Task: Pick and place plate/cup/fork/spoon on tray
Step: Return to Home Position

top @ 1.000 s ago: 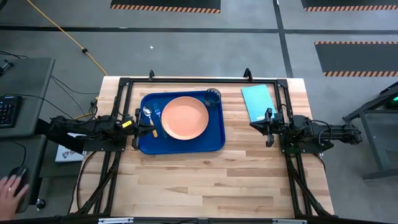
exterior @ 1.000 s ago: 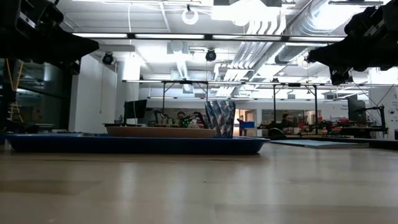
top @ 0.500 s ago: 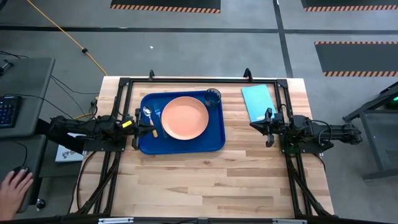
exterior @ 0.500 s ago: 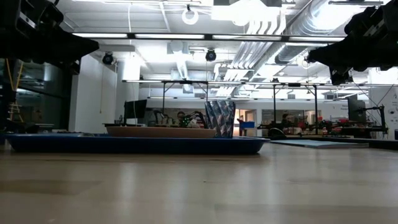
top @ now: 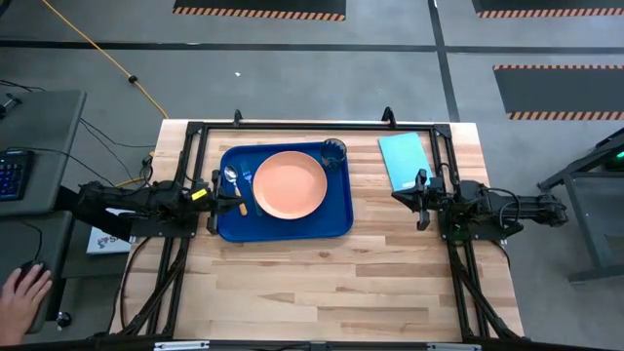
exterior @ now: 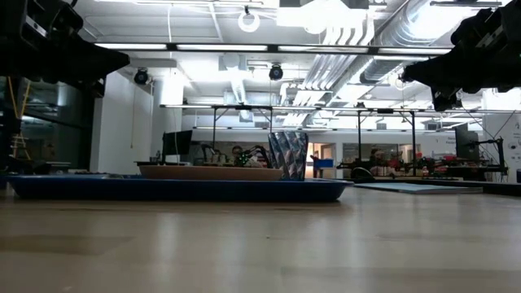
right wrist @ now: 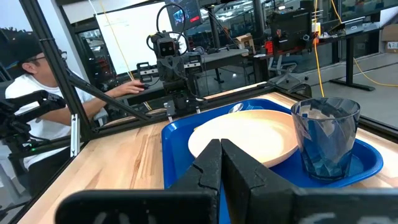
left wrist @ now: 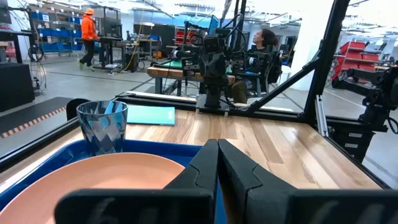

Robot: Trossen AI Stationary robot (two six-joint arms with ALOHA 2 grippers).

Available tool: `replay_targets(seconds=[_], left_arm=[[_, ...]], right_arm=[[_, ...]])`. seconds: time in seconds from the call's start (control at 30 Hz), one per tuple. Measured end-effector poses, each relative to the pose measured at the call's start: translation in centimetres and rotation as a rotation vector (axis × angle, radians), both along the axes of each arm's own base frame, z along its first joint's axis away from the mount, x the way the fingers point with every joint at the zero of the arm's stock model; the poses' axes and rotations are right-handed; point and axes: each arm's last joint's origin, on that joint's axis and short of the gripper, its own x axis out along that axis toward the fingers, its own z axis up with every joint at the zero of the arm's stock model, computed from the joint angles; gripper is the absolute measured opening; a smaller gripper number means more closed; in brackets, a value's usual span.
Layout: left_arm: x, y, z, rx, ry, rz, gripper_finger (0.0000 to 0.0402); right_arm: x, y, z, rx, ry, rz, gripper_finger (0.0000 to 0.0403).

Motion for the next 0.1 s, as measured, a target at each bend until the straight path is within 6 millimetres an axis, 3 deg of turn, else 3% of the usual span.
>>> replay_targets(seconds=[0.1], left_arm=[[0.00, 0.00, 0.00, 0.000, 0.000, 0.000, 0.0000]], right_arm=[[0.00, 0.00, 0.00, 0.000, 0.000, 0.000, 0.0000]])
